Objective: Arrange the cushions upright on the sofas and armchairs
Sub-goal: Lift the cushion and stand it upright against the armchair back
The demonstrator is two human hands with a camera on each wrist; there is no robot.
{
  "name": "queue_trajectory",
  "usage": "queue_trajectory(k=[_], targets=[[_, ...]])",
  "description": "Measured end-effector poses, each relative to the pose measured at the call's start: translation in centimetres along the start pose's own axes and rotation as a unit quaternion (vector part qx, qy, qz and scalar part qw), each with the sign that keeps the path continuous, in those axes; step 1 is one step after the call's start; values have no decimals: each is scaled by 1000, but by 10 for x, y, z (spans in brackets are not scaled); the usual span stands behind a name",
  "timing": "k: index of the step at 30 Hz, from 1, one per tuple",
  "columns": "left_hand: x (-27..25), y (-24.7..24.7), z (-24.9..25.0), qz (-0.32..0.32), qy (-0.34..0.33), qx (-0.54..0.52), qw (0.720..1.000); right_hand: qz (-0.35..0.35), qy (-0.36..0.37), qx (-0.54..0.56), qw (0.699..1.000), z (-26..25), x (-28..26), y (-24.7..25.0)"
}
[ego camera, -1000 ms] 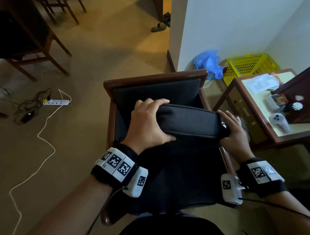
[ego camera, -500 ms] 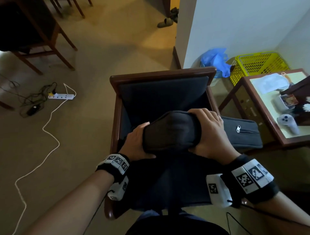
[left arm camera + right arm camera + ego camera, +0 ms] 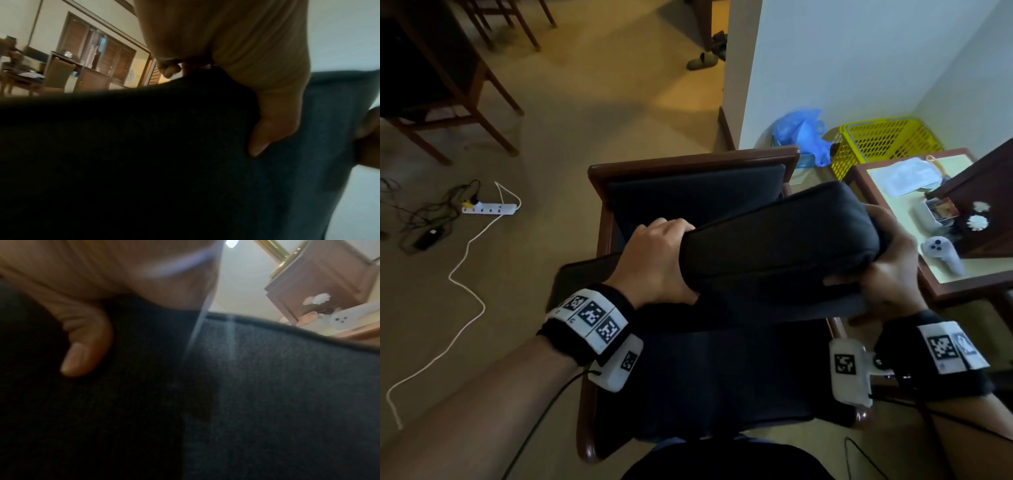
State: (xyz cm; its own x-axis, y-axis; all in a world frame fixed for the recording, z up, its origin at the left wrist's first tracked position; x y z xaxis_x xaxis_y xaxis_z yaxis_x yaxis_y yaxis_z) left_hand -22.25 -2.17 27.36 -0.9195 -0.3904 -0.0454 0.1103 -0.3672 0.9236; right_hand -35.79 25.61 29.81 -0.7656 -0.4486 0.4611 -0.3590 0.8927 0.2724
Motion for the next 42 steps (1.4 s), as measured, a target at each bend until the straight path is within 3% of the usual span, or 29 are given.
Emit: queue_trajectory(k=[4, 9, 13, 16, 20, 23, 27, 30, 32, 34, 36, 40, 42], targets=[[-3, -15, -2, -25, 22, 56, 998, 32, -78, 22, 996, 51, -33, -16], [1, -76, 11, -69, 32, 101, 992, 84, -223, 20, 971, 109, -88, -21], [-1, -128, 11, -120, 89, 110, 983, 6, -296, 28, 955, 121, -104, -11], [-11, -152, 12, -131, 76, 112, 982, 20, -361, 18, 932, 124, -104, -13], [-22, -150, -8, -139, 106, 62, 983, 71, -399, -2, 914, 128, -96, -22], [-37, -134, -55, -121, 203, 13, 972, 88, -425, -91, 896, 130, -88, -33], [-60, -111, -128, -9, 396, -45, 917, 75, -487, -203, 846, 133, -76, -44], [-72, -104, -170, 14, 486, -125, 865, 86, -528, -216, 817, 136, -71, -48], [-78, -109, -185, -1, 539, -226, 811, 93, -535, -214, 812, 137, -70, -47], [-81, -115, -187, -19, 587, -337, 736, 92, -535, -218, 811, 137, -70, -47], [-82, -119, -184, -30, 618, -383, 686, 94, -536, -225, 808, 138, -72, -47], [-73, -114, -176, -7, 643, -378, 665, 117, -517, -239, 813, 138, -71, -43], [-63, -106, -171, 16, 646, -361, 672, 125, -503, -243, 820, 140, -64, -40]])
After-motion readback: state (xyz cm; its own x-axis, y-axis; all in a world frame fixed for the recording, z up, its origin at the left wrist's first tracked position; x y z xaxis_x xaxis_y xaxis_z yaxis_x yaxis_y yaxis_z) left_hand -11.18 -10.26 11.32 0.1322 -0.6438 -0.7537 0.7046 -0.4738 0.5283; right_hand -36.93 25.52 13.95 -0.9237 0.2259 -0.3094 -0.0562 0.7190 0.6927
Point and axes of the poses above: each hand's wrist, its own x-axis towards the middle knuckle, its own y-axis out of the back of the hand, z = x × y, the point moved 3 cm from there along x, towards the middle knuckle, and after that the axes turned 15 degrees about y, right-handed, at the moved point
